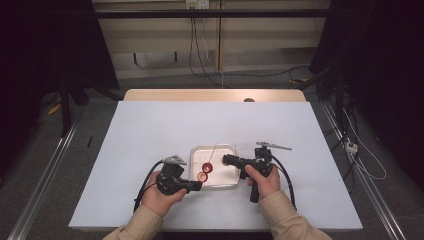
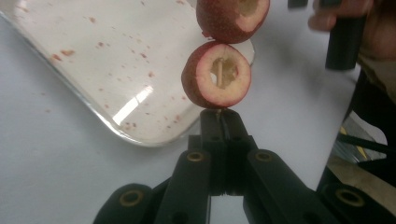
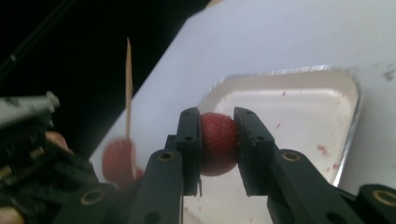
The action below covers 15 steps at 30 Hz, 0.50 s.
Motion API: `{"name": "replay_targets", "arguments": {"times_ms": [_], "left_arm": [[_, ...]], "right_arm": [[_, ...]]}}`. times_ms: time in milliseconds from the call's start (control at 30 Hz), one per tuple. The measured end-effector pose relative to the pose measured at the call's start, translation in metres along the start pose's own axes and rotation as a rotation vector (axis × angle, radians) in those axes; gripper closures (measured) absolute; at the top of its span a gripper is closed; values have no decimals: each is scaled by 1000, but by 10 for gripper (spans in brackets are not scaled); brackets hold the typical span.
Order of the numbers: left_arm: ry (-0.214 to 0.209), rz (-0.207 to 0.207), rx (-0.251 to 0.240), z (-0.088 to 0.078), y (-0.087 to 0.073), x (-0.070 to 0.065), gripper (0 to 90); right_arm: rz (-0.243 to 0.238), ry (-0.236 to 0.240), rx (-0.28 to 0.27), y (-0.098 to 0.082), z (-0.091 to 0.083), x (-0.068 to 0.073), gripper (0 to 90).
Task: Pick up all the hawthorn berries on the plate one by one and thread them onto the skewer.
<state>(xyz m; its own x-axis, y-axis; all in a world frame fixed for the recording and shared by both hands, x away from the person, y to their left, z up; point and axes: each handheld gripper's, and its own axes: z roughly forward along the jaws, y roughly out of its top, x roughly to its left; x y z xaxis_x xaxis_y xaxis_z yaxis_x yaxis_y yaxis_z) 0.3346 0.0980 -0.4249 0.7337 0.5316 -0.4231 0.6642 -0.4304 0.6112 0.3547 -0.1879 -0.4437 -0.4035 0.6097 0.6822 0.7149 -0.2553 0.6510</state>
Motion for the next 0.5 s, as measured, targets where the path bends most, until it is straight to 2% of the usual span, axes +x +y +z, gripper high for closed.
{"name": "replay_targets", "arguments": {"times_ms": [233,500], "left_arm": [[-38,26,40,10,-2,-10,900],[-58,31,69,21,-1,-14,900]], "right_arm": [[17,-21,-87,17,-12,0,729],[16,-2,-117,24,-9,9,729]]}}
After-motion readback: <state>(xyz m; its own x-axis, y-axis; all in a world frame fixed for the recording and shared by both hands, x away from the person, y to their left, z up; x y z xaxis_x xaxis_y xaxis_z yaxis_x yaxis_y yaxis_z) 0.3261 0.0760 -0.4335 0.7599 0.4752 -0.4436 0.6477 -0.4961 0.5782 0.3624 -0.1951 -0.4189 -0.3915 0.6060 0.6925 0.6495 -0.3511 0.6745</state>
